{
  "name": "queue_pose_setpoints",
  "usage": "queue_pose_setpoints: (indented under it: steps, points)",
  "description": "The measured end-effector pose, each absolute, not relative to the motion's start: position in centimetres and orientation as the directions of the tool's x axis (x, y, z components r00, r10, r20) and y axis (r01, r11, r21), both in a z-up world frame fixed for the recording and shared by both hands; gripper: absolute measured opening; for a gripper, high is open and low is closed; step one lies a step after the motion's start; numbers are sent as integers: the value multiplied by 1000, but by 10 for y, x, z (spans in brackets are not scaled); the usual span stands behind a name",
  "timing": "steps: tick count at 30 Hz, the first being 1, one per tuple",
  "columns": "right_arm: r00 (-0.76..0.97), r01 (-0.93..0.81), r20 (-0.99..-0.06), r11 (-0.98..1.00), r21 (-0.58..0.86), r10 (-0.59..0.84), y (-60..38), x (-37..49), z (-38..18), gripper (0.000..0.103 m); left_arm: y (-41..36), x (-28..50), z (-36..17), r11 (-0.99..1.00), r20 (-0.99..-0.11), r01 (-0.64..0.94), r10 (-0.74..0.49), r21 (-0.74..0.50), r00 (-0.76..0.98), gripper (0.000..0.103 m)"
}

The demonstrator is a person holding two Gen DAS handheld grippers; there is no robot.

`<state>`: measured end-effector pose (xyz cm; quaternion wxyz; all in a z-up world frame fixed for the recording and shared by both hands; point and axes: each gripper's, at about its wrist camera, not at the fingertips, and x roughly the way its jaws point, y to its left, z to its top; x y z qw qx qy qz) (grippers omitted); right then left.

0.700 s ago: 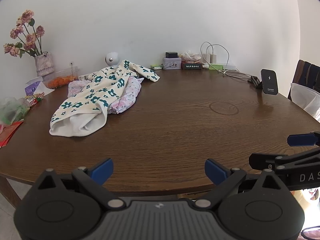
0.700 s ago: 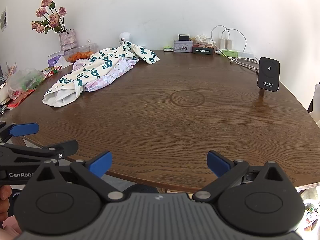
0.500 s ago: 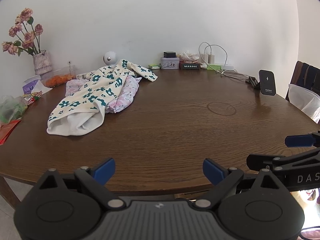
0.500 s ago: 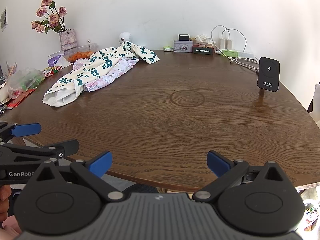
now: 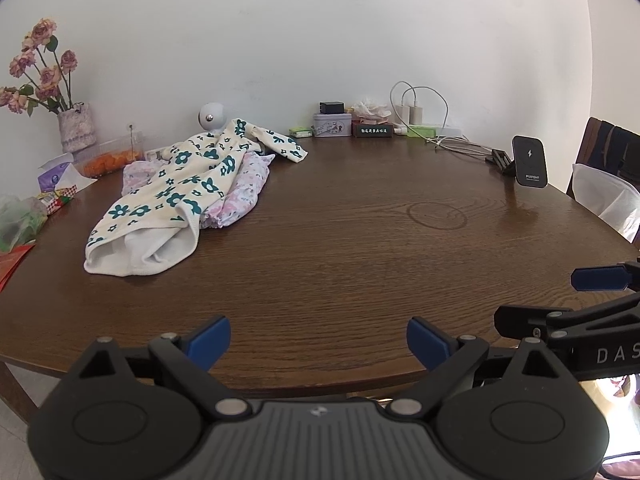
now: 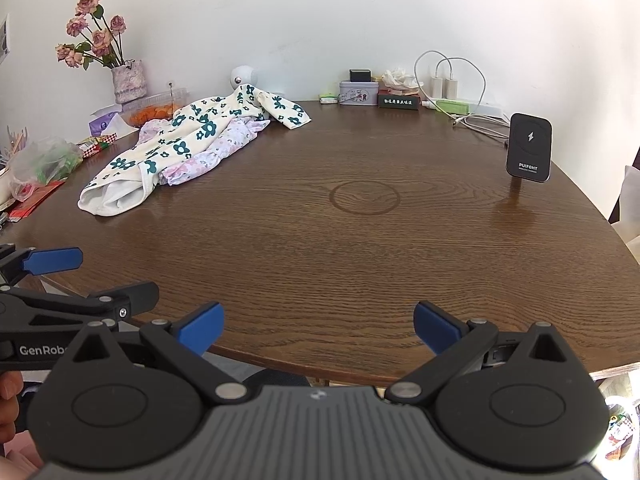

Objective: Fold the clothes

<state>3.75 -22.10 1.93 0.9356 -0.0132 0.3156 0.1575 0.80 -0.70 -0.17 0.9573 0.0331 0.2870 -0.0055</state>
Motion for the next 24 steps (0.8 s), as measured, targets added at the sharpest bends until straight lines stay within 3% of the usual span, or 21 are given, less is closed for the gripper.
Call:
queue_pose_setpoints:
  steps: [24]
  points:
    - [749,-291,-601,953,81,279,-226,52,12,103,-12,25,-6,997,-562,41,5,70,827,95]
